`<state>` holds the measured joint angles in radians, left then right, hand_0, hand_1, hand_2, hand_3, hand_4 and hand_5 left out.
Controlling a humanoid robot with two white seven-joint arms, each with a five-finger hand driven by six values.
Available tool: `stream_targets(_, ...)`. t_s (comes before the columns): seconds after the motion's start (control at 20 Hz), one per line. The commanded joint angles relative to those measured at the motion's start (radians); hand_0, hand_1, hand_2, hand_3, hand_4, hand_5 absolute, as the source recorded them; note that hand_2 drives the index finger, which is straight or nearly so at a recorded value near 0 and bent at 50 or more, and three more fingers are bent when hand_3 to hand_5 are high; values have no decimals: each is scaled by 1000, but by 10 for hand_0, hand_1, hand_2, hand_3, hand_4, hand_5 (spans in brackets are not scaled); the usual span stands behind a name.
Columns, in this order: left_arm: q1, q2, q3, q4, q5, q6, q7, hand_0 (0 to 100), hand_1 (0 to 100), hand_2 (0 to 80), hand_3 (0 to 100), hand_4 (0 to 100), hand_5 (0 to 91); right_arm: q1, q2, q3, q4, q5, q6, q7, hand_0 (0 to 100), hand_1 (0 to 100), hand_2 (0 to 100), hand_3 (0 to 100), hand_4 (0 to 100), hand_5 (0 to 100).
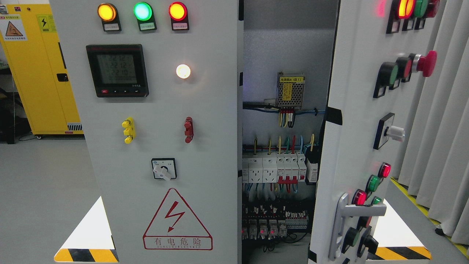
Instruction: Open door with both hands
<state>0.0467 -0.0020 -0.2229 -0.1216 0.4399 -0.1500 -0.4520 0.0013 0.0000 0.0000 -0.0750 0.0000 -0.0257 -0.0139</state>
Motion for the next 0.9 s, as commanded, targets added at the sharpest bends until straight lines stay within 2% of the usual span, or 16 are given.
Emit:
stream_targets(0.0, 108, 120, 122, -430, -3, -8, -137, 120, 556, 0, 0, 0, 0, 32, 14, 0, -2, -29, 0, 0, 0, 500, 40, 0, 0, 0)
stream_targets(0.3, 225, 262, 119, -919, -4, 1, -143, 120, 556, 0, 0, 0, 0, 32, 14, 0, -2, -29, 0, 0, 0, 500, 40, 0, 0, 0)
stream_targets(0.45, 280, 413, 103, -1142, -3, 1, -145, 120, 556, 0, 0, 0, 0, 32, 14, 0, -2, -29, 0, 0, 0, 500, 40, 0, 0, 0)
stream_targets(0.75, 288, 641, 27, -1482, 9, 1, -148, 120, 556, 0, 0, 0, 0, 32, 14, 0, -2, -29, 0, 0, 0, 500, 40, 0, 0, 0)
stream_targets(0.85, 288, 669, 19, -1575, 38, 1, -151, 120, 556, 0, 0, 0, 0, 32, 14, 0, -2, -29, 0, 0, 0, 500, 40, 0, 0, 0)
